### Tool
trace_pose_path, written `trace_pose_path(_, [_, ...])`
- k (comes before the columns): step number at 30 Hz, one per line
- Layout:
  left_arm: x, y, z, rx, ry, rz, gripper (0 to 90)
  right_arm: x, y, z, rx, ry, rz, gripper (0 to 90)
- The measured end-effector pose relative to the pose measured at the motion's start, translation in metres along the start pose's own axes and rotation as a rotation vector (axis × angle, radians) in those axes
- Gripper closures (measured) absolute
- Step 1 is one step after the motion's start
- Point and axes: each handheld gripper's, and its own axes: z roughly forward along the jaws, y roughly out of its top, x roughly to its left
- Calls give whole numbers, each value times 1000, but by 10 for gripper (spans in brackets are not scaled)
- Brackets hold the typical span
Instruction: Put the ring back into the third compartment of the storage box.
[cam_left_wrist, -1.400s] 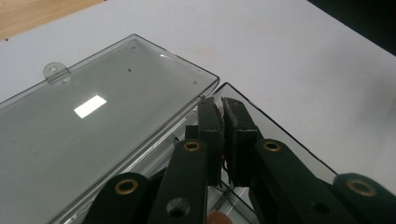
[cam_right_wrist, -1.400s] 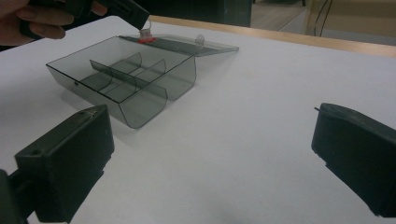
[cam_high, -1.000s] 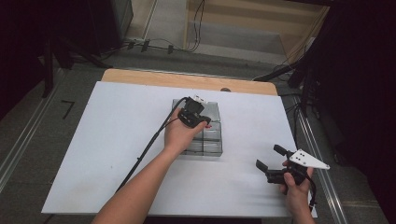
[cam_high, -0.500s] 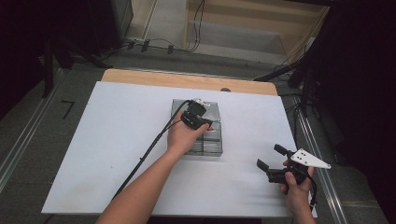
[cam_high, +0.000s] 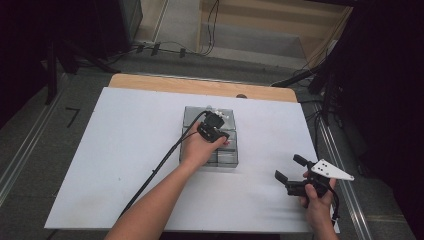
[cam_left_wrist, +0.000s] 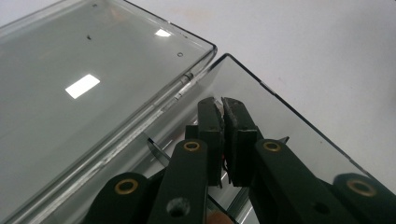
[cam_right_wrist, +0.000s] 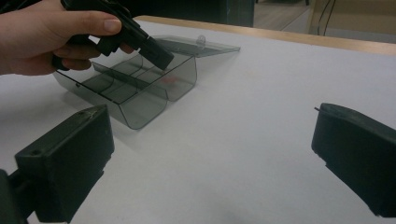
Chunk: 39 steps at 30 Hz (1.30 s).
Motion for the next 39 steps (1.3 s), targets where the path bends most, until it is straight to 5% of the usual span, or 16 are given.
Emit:
trace_pose_path(12, [0,-1,5,39,-23,7,839,0,-1,2,3,3,-7,0])
trace_pose_path(15, [-1,-2,5,39,-40,25,716,1,-1,2,4,4,-5,0])
trace_pose_path(18, [-3,-1,0,18,-27,40,519,2,0,2,-2,10,6,0])
trace_pose_path(25, [-13,3,-23,-73,-31,63,340,1,0,3,-1,6,16,0])
trace_pose_path(30, [-13,-1,-41,-138,-83,32,291,2,4,0,-41,40,80,0])
trace_pose_path(39, [-3,-18,-68,-199,-85,22,196,6,10,2,-44,34,86,0])
